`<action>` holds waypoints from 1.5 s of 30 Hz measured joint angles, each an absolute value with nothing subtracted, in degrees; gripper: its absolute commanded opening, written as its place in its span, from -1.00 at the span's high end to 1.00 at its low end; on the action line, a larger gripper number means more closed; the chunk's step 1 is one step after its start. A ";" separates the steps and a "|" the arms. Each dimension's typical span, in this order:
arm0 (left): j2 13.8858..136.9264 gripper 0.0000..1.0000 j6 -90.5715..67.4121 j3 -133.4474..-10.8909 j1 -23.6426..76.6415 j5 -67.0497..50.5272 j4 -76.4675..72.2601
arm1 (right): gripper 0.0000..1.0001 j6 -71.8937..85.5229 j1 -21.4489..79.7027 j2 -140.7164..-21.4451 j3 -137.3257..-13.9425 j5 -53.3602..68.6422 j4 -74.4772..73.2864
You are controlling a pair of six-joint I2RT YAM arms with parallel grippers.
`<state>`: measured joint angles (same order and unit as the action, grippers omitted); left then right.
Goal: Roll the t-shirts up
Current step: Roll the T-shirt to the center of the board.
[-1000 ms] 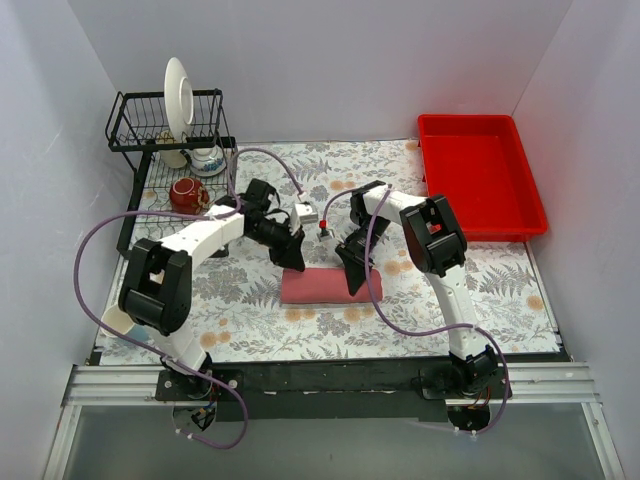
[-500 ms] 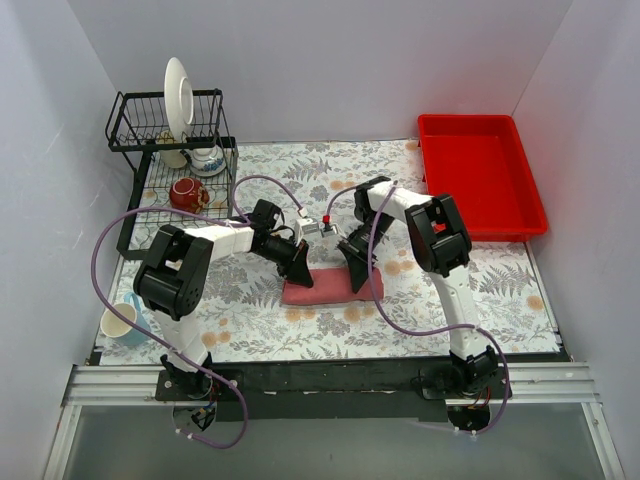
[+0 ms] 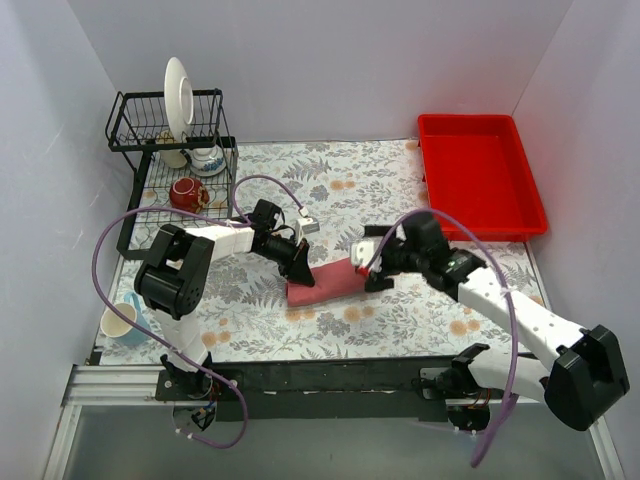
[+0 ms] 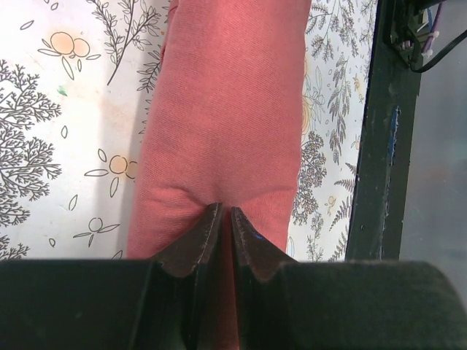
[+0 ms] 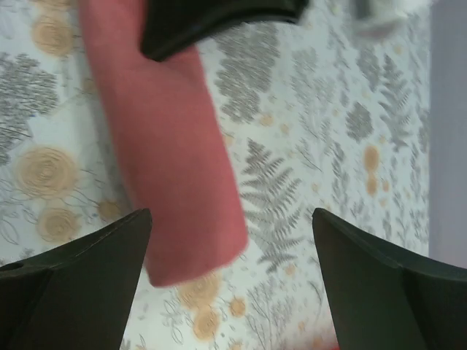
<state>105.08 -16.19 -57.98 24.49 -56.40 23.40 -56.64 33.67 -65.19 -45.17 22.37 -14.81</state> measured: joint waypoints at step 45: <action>128.14 0.68 -12.64 -84.73 21.12 -67.46 49.08 | 0.97 -75.81 43.90 -95.04 -44.23 19.44 8.56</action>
<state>128.14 -12.64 -84.73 21.12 -67.46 49.08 -75.81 43.90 -95.04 -44.23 19.44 8.56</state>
